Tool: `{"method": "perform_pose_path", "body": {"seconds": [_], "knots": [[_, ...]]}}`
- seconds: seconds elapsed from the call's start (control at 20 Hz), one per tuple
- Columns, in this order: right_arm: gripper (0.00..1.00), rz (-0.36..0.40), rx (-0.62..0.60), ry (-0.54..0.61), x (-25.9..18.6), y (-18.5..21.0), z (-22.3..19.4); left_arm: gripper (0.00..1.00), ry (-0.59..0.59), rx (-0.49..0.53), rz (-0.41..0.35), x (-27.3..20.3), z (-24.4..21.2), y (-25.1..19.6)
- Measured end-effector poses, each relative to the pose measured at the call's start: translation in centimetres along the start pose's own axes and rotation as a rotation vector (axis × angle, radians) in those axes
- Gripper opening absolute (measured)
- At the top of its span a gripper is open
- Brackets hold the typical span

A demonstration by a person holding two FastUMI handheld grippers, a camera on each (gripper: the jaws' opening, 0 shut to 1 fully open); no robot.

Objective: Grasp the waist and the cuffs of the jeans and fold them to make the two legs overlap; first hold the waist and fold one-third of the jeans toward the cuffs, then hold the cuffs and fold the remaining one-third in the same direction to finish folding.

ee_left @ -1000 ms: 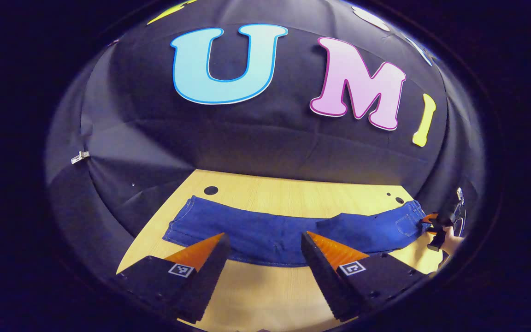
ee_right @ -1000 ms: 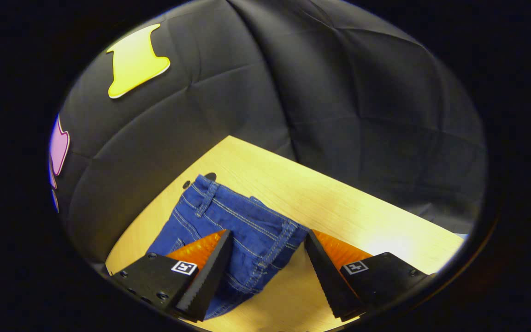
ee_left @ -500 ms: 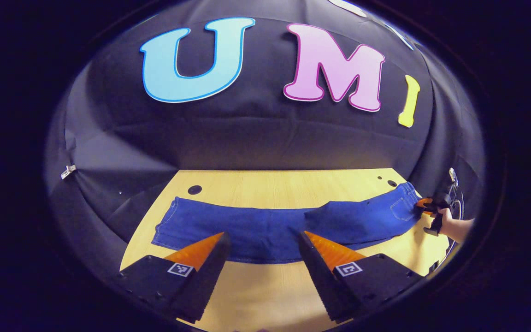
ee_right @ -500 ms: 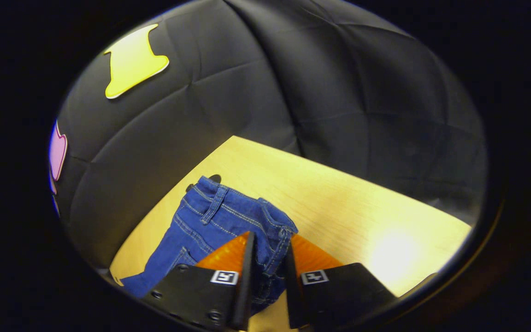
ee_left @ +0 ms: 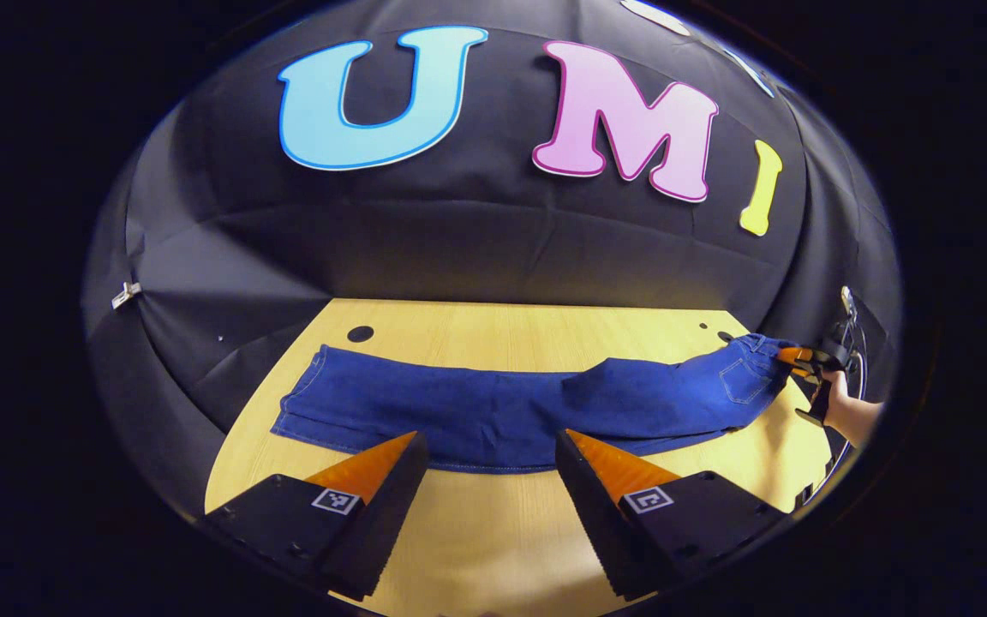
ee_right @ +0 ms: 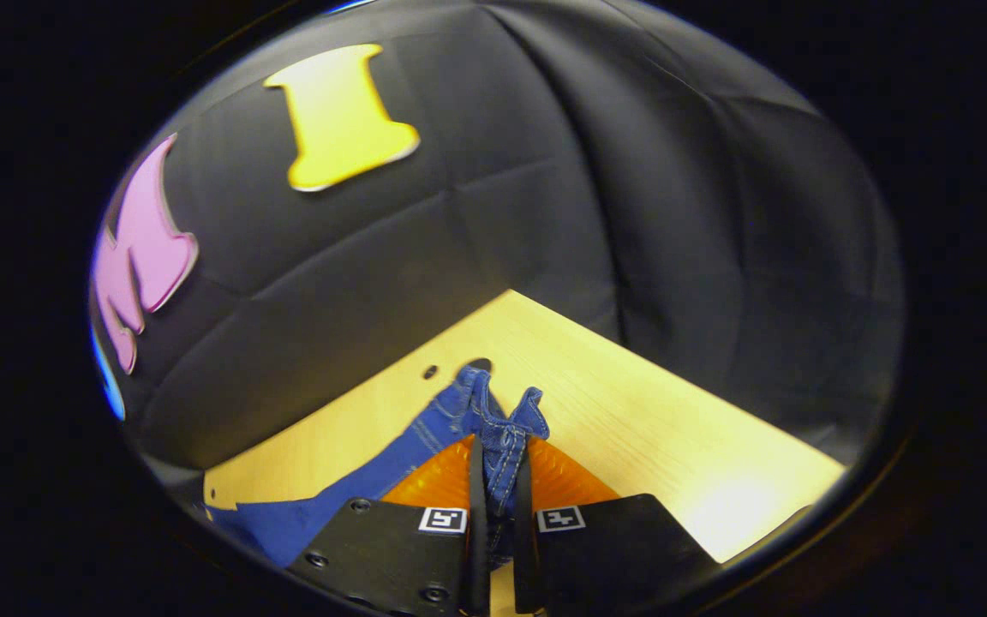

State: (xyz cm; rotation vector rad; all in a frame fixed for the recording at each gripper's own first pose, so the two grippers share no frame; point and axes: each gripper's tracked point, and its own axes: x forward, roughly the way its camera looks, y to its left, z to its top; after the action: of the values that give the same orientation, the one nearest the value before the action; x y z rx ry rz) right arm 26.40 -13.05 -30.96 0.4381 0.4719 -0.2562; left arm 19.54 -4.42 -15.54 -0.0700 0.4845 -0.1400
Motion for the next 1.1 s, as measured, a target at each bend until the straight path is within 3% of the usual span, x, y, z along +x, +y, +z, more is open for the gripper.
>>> {"method": "perform_pose_path", "body": {"seconds": [0.2,0.45,0.75,0.85,0.95,1.05,1.1], "knots": [[0.14,0.159,-0.131,-0.108,-5.6,7.7,3.9,0.96,-0.012,-0.032,0.014,-1.6,-1.1,1.9],[0.15,0.351,-0.304,-0.146,-13.7,17.5,2.9,0.96,-0.025,-0.097,0.024,-2.1,-2.6,4.6],[0.14,0.536,-0.494,-0.12,-18.9,24.0,-3.2,0.96,-0.049,-0.167,0.066,-1.4,-4.7,9.1],[0.14,0.576,-0.555,-0.107,-18.4,27.2,-8.0,0.94,-0.052,-0.216,0.08,-0.6,-5.6,10.7],[0.14,0.576,-0.568,-0.047,-17.8,27.7,-12.6,0.97,-0.059,-0.248,0.102,0.4,-6.6,12.6],[0.23,0.579,-0.563,0.013,-17.6,28.4,-16.5,0.97,-0.07,-0.267,0.136,1.8,-7.0,14.9],[0.45,0.572,-0.572,0.034,-17.2,28.3,-18.3,0.97,-0.076,-0.275,0.158,2.8,-7.0,16.2]]}}
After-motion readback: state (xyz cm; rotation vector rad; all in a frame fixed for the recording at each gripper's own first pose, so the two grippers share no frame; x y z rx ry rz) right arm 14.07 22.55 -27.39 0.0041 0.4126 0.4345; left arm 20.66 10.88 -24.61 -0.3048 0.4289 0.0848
